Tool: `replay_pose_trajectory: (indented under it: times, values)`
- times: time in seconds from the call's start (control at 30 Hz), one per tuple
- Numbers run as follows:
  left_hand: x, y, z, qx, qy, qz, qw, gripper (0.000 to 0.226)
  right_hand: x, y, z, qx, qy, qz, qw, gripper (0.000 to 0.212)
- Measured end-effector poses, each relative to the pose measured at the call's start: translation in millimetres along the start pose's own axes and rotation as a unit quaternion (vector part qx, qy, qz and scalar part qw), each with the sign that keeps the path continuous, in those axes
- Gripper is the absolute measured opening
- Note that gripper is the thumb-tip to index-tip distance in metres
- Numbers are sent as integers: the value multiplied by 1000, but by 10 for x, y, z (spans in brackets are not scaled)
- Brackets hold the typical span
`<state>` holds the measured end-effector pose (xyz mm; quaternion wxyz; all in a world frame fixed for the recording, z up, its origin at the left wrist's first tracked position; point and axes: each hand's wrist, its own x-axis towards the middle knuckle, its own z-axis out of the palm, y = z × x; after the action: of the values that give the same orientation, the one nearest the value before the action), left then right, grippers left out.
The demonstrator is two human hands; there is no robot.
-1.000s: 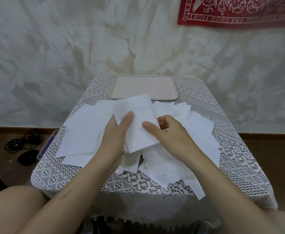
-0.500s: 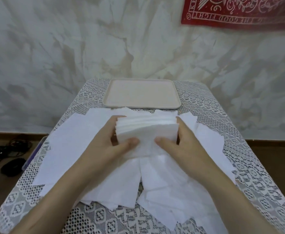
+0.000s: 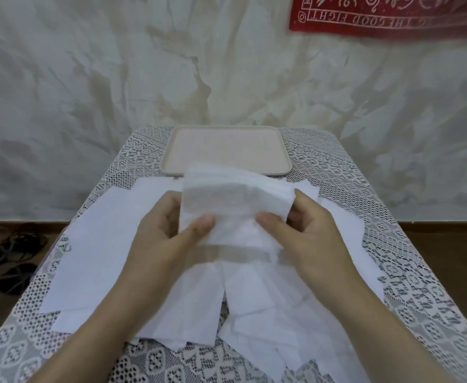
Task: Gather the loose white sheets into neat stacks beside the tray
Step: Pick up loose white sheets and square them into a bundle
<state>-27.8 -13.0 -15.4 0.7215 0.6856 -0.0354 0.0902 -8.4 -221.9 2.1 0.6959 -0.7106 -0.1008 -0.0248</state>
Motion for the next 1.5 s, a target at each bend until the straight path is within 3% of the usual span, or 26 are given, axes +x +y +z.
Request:
replay_pose_trajectory:
  times: [0.1, 0.2, 0.37, 0.47, 0.53, 0.67, 0.77, 0.83, 0.93, 1.03, 1.13, 1.37, 1.5]
  values:
    - [-48, 29, 129, -118, 23, -39, 992, 46, -91, -27, 121, 123, -19, 87, 988, 29]
    - [-103, 38, 217, -165, 31, -69, 983, 48, -179, -18, 139, 86, -99, 128, 983, 40]
    - [-218, -11, 267, -5, 40, -29, 999, 34, -252, -66, 85, -44, -86, 88, 991, 22]
    - [-304, -44, 384, 52, 8, -27, 998, 32, -360, -5, 215, -117, -103, 71, 985, 35]
    - [-329, -12, 415, 58, 0, -26, 998, 34, -400, 31, 226, -123, -109, 73, 984, 43]
    - [-372, 38, 378, 1, -52, -74, 996, 47, -403, 11, 67, -102, -79, 60, 990, 31]
    - [-448, 35, 412, 33, -43, -78, 995, 43, -391, 1, -120, -153, -75, 59, 984, 37]
    - [-478, 4, 404, 55, -27, -84, 995, 34, -372, 48, -338, -174, -57, 61, 981, 22]
    - [-523, -11, 396, 69, -8, -103, 992, 24, -361, 146, -723, -278, -42, 65, 958, 7]
    - [-505, -24, 383, 90, -17, -107, 990, 22, -372, 197, -926, -382, -45, 106, 917, 30]
    - [-415, -37, 368, 98, -27, -99, 990, 22, -347, 190, -1037, -384, -55, 134, 912, 38]
    - [-293, -85, 357, 93, -41, -111, 989, 24, -205, 275, -1166, -380, -72, 153, 909, 25]
    - [-306, -90, 362, 95, -38, -106, 989, 21, -181, 265, -1196, -340, -85, 139, 926, 19]
